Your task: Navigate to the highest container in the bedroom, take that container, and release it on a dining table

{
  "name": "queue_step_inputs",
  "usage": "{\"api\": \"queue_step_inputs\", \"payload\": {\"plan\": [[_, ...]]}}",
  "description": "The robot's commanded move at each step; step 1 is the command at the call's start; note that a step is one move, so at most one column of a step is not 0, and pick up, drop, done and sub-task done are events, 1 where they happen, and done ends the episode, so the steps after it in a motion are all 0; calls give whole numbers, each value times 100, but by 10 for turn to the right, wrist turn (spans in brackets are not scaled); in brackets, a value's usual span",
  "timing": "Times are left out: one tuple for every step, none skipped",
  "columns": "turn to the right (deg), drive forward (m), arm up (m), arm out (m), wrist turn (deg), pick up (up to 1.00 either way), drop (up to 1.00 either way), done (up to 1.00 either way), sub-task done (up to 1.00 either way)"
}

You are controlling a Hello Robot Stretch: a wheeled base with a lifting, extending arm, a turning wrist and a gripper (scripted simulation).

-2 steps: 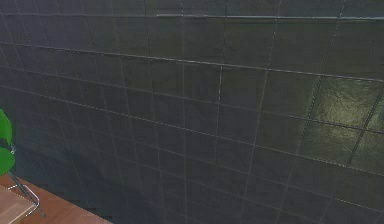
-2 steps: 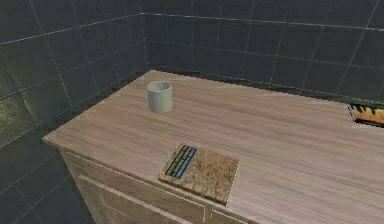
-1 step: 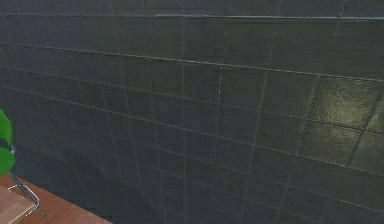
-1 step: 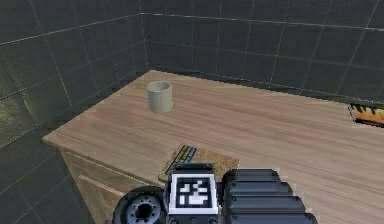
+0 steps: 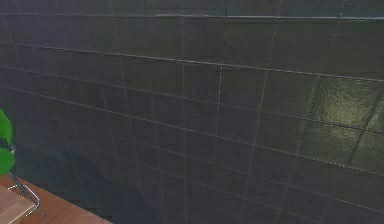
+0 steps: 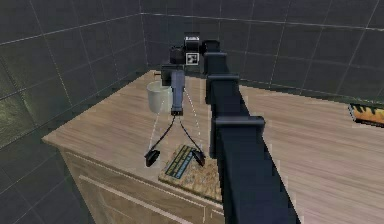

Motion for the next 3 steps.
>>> {"api": "queue_step_inputs", "payload": {"plan": [[0, 0, 0, 0, 450, 0, 0, 0, 0], [0, 0, 0, 0, 450, 0, 0, 0, 0], [0, 0, 0, 0, 450, 0, 0, 0, 0]]}}
